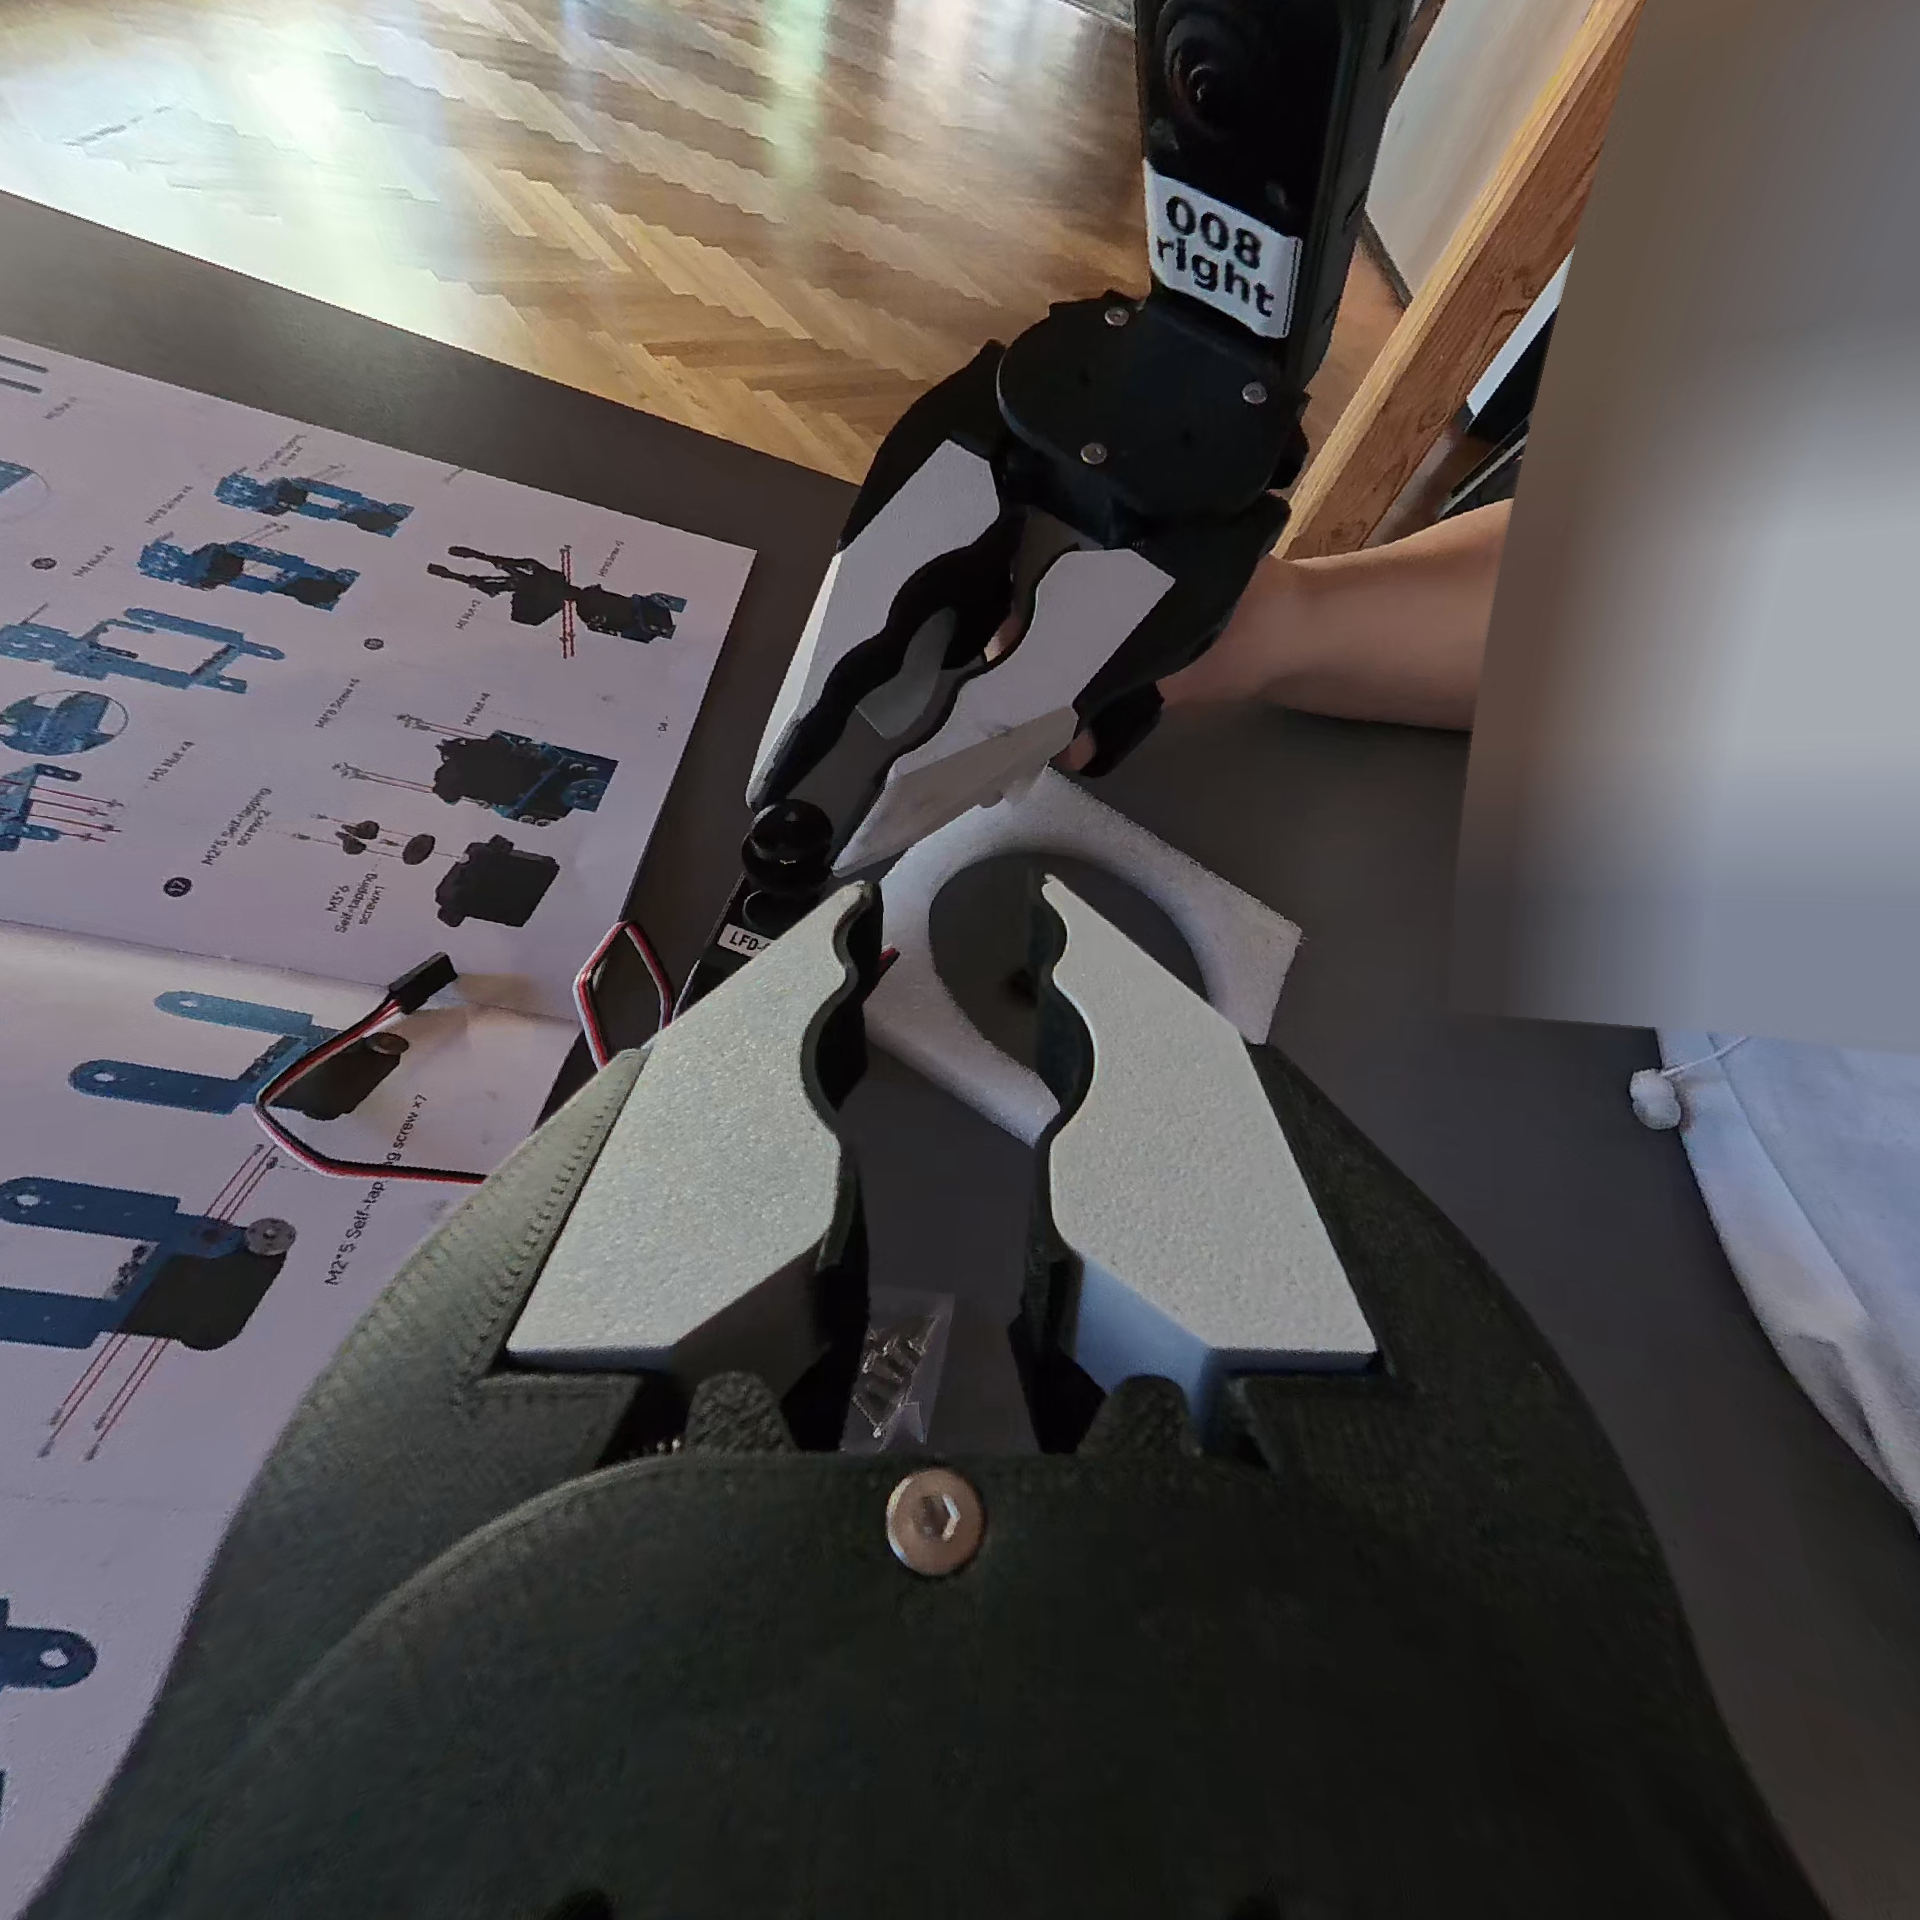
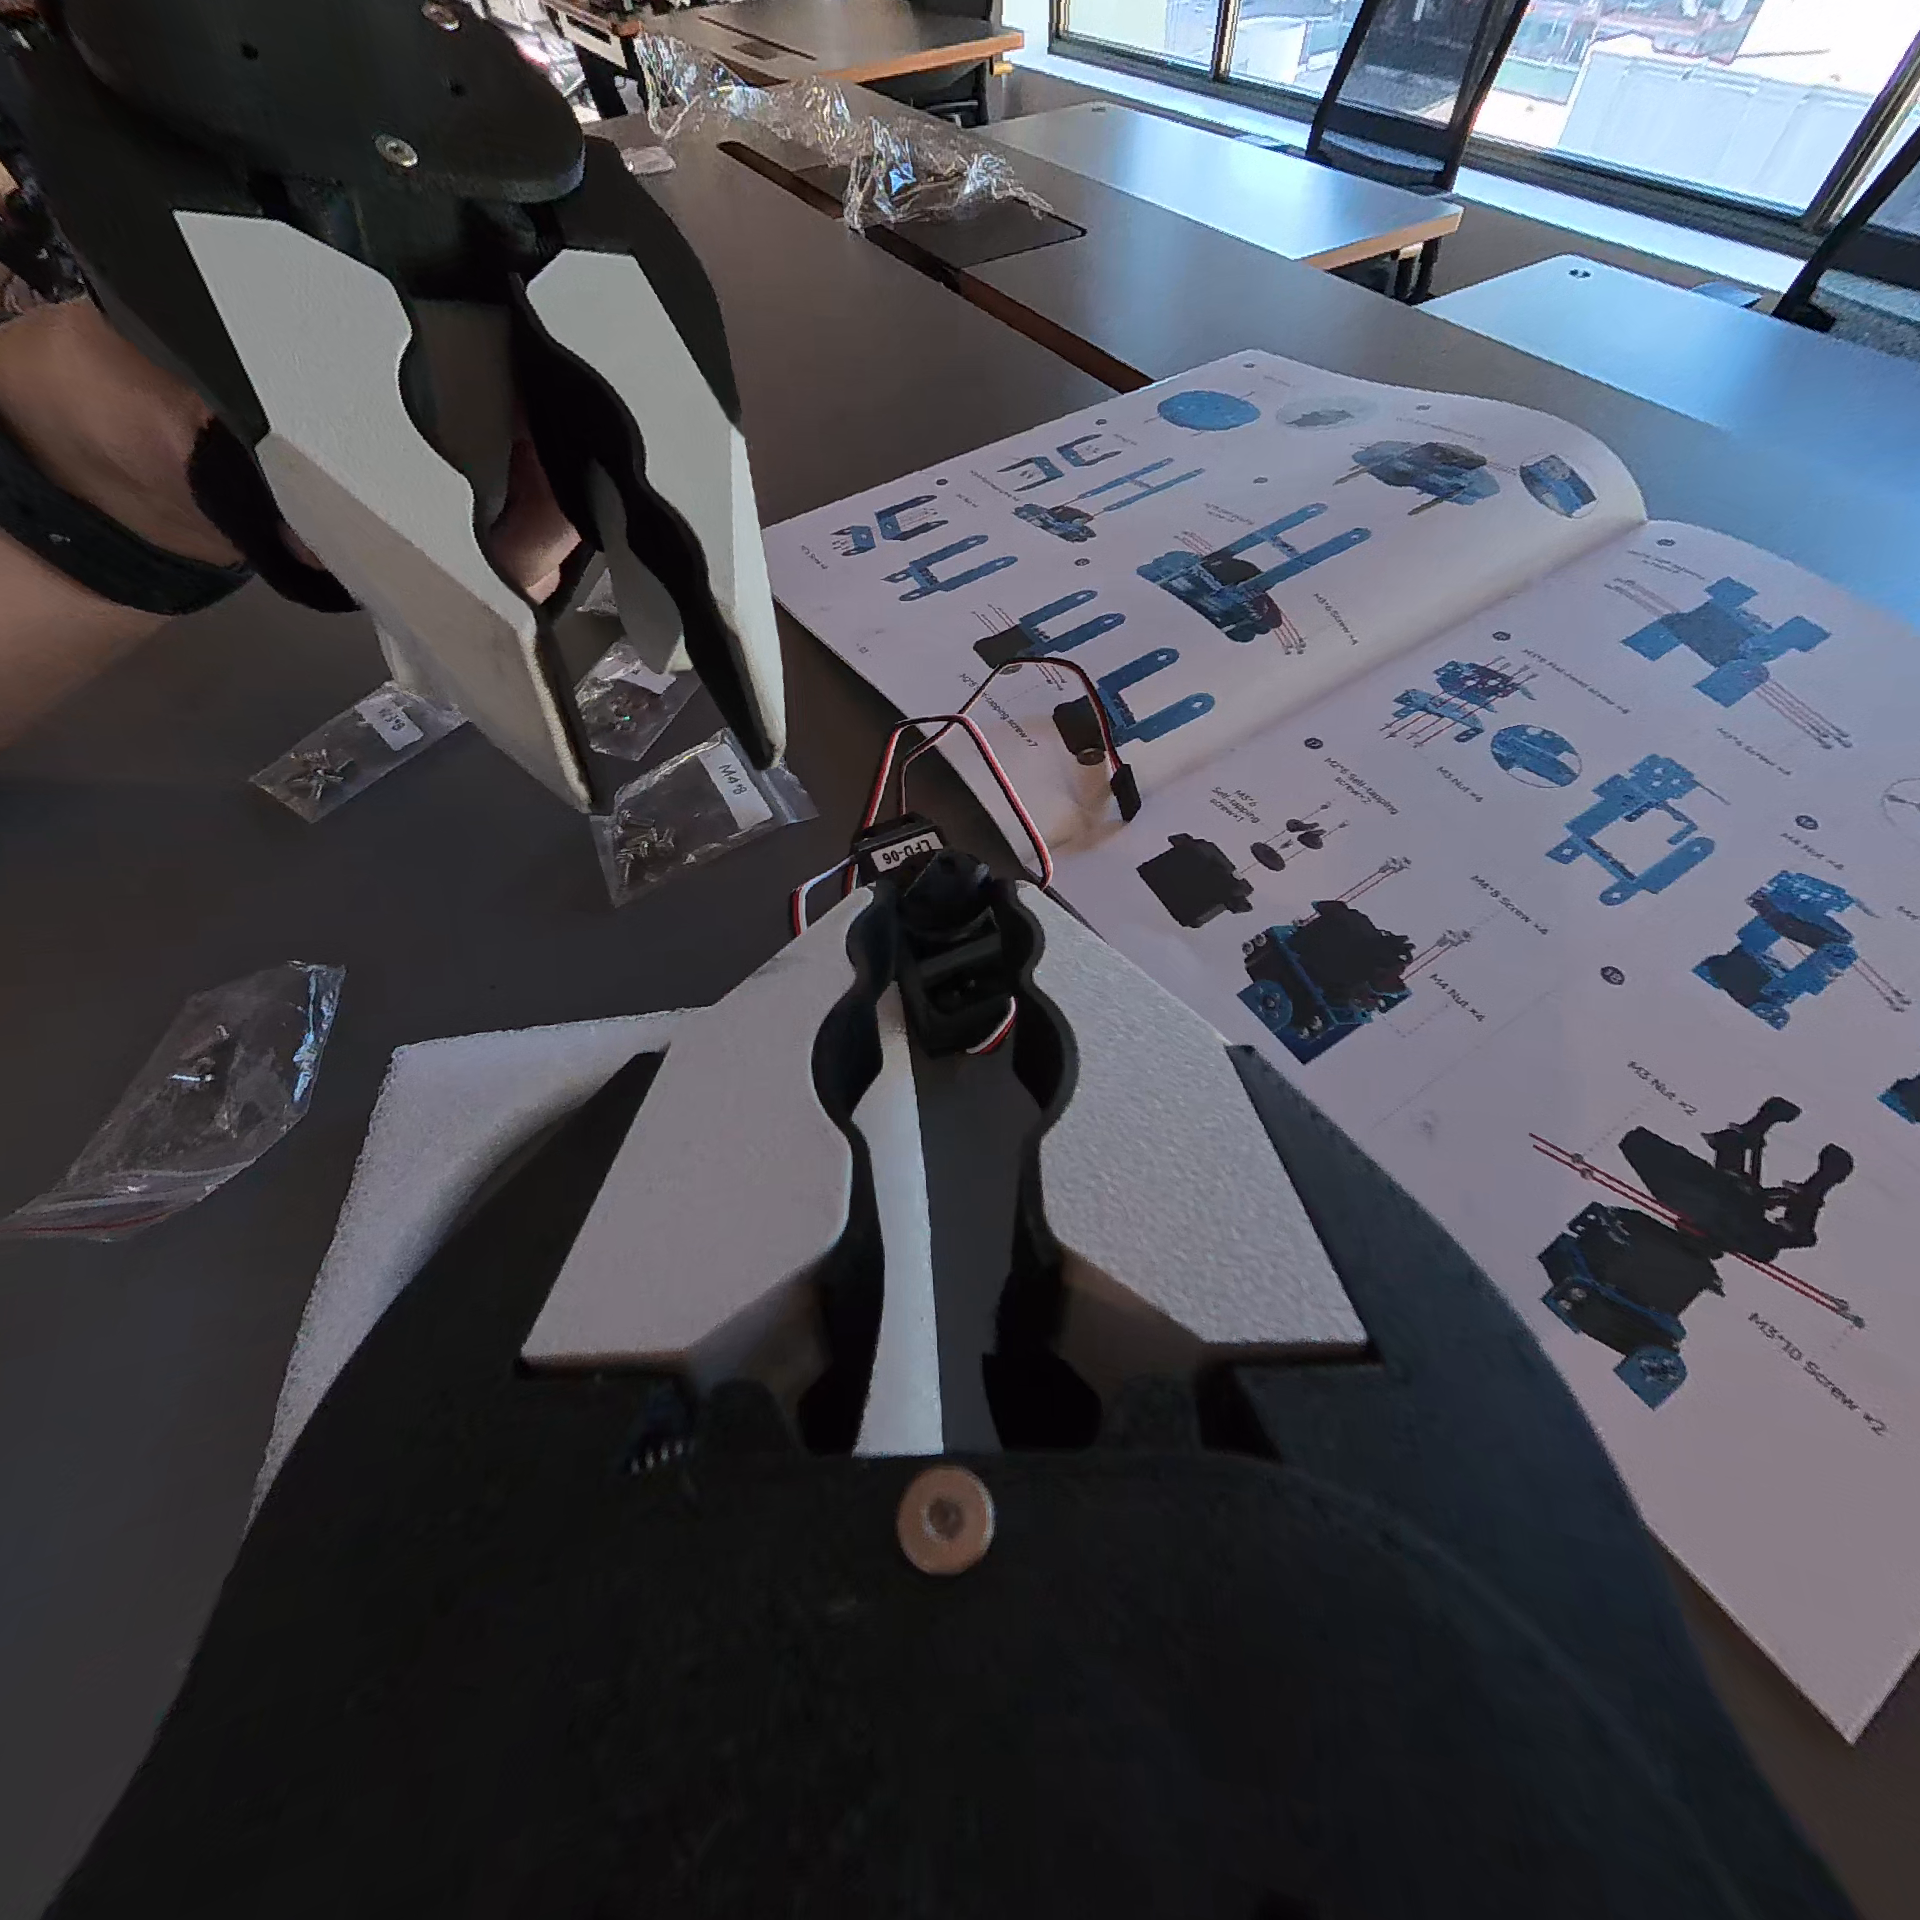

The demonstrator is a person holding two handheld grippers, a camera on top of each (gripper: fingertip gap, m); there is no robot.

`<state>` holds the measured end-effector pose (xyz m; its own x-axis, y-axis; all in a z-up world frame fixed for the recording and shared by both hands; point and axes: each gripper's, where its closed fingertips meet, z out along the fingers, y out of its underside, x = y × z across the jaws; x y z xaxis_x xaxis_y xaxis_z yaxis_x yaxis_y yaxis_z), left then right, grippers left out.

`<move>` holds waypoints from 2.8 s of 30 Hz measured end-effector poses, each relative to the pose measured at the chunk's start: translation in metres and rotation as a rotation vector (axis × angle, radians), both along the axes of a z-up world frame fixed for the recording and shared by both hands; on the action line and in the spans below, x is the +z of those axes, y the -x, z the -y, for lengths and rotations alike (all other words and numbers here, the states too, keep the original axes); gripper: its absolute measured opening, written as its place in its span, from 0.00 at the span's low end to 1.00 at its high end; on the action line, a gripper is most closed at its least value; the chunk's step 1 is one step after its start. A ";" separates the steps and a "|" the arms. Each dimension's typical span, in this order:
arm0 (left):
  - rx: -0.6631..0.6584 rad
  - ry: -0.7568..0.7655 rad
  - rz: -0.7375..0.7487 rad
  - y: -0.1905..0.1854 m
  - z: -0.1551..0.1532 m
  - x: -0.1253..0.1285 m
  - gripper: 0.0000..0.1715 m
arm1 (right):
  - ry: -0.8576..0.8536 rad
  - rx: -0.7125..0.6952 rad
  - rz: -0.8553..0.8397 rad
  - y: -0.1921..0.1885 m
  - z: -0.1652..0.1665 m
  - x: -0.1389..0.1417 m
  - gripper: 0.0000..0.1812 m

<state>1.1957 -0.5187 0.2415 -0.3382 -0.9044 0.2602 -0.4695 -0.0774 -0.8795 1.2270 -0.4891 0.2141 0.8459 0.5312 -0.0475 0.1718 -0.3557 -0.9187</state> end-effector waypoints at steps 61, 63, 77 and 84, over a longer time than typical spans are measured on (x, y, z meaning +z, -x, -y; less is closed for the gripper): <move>0.180 -0.042 -0.092 0.009 -0.032 0.008 0.07 | 0.608 -0.148 -0.186 -0.002 0.001 -0.003 0.01; 0.178 -0.043 -0.089 0.008 -0.032 0.007 0.07 | 0.596 -0.148 -0.213 -0.003 0.000 -0.001 0.01; 0.251 -0.493 0.100 -0.027 -0.021 -0.005 0.19 | 0.544 -0.023 -0.881 0.007 -0.001 0.034 0.00; 0.239 -0.544 0.137 -0.026 -0.019 0.002 0.10 | 0.561 -0.011 -0.879 0.012 -0.001 0.032 0.00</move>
